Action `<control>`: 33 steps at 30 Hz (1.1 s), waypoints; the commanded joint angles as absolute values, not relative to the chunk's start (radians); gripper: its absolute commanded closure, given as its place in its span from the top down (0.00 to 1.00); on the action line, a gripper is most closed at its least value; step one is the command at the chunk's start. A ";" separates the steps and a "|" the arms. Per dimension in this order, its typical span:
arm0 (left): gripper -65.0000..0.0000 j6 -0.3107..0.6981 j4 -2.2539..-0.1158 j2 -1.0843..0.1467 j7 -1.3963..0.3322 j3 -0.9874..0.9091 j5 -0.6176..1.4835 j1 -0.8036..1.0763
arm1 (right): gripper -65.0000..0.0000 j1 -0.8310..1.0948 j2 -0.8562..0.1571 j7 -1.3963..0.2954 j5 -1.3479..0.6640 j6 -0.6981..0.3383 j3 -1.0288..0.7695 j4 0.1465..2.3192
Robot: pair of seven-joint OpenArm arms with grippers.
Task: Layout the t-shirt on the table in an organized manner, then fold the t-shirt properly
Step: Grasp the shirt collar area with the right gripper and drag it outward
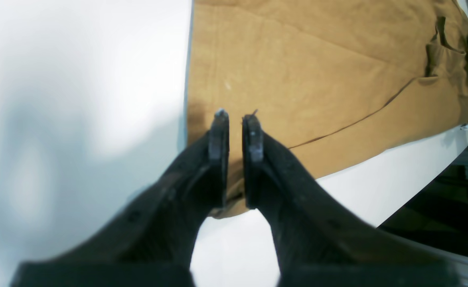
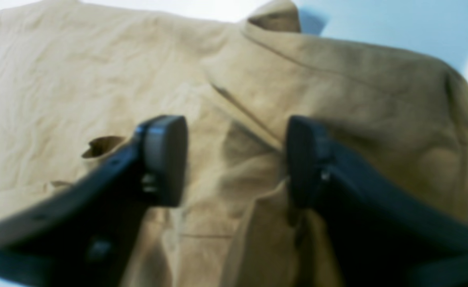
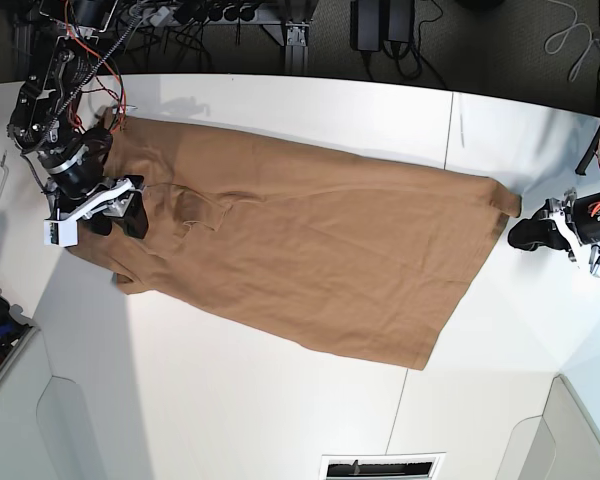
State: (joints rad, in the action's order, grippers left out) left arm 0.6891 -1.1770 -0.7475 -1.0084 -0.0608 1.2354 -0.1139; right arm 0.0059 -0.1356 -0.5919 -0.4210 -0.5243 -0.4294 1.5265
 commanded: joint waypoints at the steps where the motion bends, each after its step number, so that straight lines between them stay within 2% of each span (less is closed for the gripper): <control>1: 0.15 0.698 -1.189 -0.773 -0.990 -0.072 1.261 -0.133 | 0.42 -0.008 -0.146 -0.575 -0.433 -0.531 -0.429 1.538; 3: 0.15 0.698 -1.189 -0.772 -0.990 -0.072 1.260 -0.133 | 0.25 -0.008 -0.146 -0.575 -0.433 -0.532 -0.429 1.529; 4: 0.15 0.698 -1.189 -0.773 -0.991 -0.072 1.260 -0.133 | 0.22 -0.008 -0.146 -0.575 -0.433 -0.532 -0.429 1.523; 6: 0.15 0.698 -1.189 -0.773 -0.991 -0.072 1.258 -0.133 | 0.22 -0.008 -0.146 -0.572 -0.433 -0.532 -0.429 1.505; 8: 0.15 0.698 -1.189 -0.773 -0.991 -0.072 1.256 -0.132 | 0.27 -0.008 -0.146 -0.570 -0.433 -0.532 -0.429 1.484; 11: 0.15 0.698 -1.189 -0.773 -0.991 -0.072 1.256 -0.133 | 0.50 -0.008 -0.147 -0.569 -0.434 -0.532 -0.429 1.475; 13: 0.15 0.698 -1.189 -0.773 -0.991 -0.072 1.256 -0.133 | 0.58 -0.008 -0.147 -0.569 -0.437 -0.532 -0.430 1.486; 23: 0.15 0.698 -1.189 -0.773 -0.991 -0.072 1.253 -0.108 | 0.58 -0.021 -0.146 -0.527 -0.395 -0.530 -0.430 1.515; 33: 0.15 0.698 -1.189 -0.773 -0.987 -0.072 1.244 -0.108 | 0.58 -0.058 -0.147 -0.527 -0.374 -0.531 -0.408 1.415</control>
State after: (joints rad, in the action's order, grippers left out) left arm 0.6891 -1.1770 -0.7479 -1.0050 -0.0608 1.2224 -0.0910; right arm -0.0422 -0.1364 -0.5480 -0.3599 -0.5243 -0.4099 1.4002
